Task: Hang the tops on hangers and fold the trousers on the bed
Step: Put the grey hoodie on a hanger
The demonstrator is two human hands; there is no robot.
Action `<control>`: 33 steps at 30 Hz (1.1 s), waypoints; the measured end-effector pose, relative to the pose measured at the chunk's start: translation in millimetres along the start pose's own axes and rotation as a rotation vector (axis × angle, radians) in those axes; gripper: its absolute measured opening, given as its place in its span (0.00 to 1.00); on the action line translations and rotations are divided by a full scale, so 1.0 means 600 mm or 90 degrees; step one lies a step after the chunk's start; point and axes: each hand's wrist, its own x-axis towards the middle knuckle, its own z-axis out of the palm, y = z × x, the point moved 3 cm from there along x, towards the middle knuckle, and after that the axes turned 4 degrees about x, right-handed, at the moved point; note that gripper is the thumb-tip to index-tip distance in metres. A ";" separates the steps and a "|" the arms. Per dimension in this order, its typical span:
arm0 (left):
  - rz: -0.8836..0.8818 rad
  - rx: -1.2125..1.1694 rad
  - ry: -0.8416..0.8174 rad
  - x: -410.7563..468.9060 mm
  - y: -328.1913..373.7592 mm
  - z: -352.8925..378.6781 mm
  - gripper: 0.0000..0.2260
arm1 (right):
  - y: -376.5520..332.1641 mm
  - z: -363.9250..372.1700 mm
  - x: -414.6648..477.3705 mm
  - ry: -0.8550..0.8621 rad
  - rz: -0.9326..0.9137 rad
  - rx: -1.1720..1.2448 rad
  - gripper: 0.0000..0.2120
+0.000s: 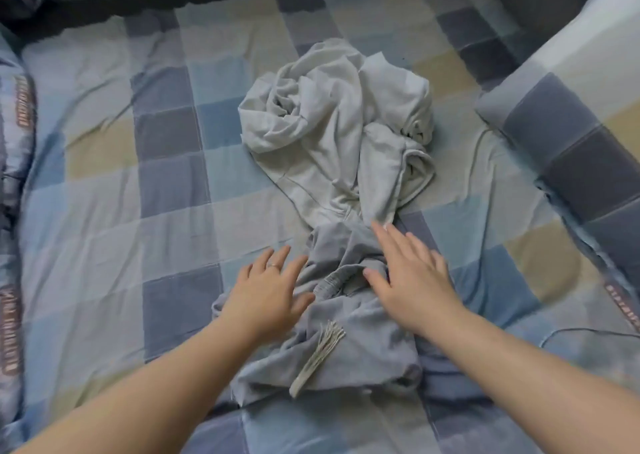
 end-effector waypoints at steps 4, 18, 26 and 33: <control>0.015 0.074 0.073 0.177 -0.027 0.060 0.29 | 0.049 0.080 0.192 0.014 -0.026 -0.006 0.32; -0.063 0.008 0.267 0.442 -0.071 0.061 0.11 | 0.016 0.166 0.432 -0.044 0.093 -0.170 0.40; -0.105 0.046 0.118 0.282 -0.012 0.112 0.13 | 0.043 0.131 0.338 -0.060 -0.017 -0.151 0.19; -0.015 0.027 0.114 0.060 0.072 -0.010 0.19 | 0.032 0.028 0.117 0.011 -0.096 -0.147 0.12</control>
